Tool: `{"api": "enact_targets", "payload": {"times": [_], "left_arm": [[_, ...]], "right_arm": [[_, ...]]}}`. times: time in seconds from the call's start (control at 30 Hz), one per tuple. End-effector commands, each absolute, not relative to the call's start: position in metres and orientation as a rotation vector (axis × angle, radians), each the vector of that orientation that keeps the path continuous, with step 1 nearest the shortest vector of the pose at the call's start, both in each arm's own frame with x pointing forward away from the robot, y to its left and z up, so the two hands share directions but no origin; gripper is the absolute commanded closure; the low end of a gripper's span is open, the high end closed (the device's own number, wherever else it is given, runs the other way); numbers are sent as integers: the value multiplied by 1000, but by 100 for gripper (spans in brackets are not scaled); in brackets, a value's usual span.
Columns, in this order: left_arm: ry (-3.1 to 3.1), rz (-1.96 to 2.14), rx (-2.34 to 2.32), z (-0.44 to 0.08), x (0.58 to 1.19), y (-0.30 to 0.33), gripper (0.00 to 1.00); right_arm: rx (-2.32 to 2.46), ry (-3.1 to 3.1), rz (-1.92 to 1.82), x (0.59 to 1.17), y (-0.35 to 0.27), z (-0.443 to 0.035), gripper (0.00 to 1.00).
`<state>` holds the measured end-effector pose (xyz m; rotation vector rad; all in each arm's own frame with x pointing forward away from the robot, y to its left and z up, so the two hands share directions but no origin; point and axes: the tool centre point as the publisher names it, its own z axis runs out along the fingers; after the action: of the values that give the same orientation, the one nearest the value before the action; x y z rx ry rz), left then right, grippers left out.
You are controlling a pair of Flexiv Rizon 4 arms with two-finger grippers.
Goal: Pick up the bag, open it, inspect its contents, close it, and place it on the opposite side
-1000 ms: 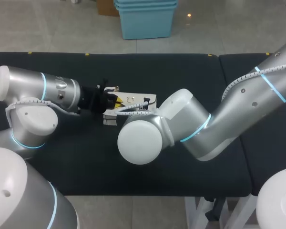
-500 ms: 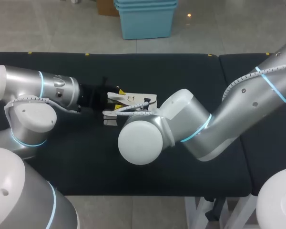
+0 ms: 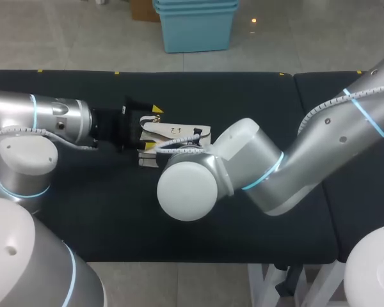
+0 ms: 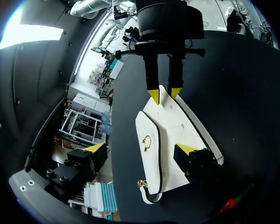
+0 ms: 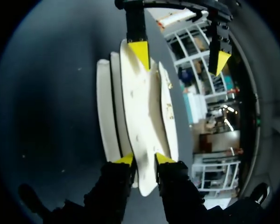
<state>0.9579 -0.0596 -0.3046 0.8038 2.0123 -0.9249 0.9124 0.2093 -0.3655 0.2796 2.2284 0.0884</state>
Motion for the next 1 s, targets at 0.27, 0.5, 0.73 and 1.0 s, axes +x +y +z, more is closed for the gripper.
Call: {"api": "enact_targets", "payload": {"times": [0.27,0.5,0.73,1.0], "left_arm": [[2066,-989,739,-295,955,-41,0],[2191,-1041,678,-300,953,-32,0],[2321,-1026,661,-302,952,-24,0],[2556,-1117,580,-300,961,-21,0]], "right_arm": [[340,2245,132,911,199,-339,0],[404,2325,173,919,189,-312,0],[418,2425,133,929,181,-300,0],[503,2612,60,938,172,-287,0]]}}
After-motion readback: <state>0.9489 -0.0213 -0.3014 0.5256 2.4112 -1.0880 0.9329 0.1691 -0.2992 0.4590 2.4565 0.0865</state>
